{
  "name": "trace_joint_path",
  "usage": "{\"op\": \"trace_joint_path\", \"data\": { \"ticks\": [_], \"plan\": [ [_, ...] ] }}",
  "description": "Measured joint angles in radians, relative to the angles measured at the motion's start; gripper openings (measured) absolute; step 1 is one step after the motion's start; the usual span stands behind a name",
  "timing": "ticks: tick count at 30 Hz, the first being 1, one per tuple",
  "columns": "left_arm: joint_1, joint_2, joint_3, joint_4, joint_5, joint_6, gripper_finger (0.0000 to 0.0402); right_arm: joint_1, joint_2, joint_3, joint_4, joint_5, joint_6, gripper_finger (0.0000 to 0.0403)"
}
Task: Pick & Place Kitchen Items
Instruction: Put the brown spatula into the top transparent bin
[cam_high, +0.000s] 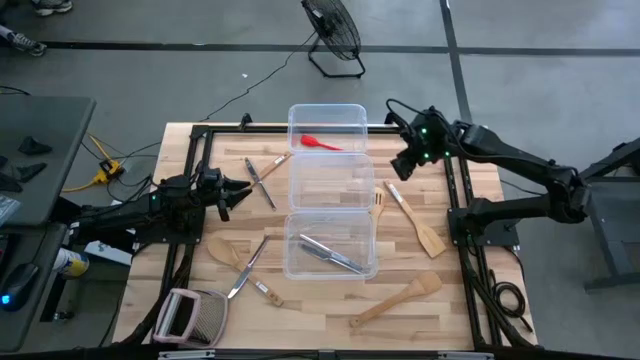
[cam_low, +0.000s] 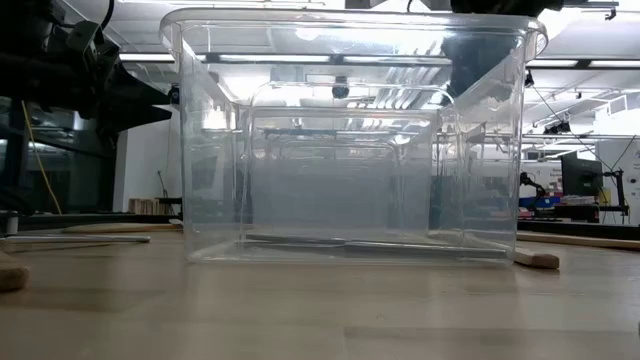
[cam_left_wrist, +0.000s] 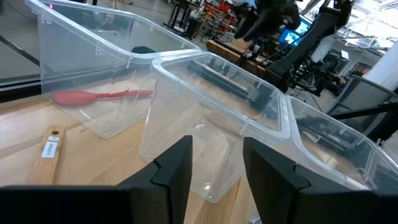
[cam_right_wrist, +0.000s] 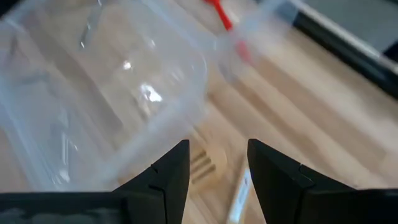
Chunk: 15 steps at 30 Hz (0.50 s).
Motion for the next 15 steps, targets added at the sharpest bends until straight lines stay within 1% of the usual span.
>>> {"op": "trace_joint_path", "data": {
  "ticks": [8, 15],
  "plan": [
    [0.000, 0.000, 0.000, 0.000, 0.000, 0.000, 0.0143, 0.000, 0.000, -0.074, -0.143, 0.003, 0.007, 0.0153],
    [0.000, 0.000, 0.000, 0.000, 0.000, 0.000, 0.0143, 0.000, -0.006, -0.149, -0.197, 0.026, 0.067, 0.0153]
  ]
}}
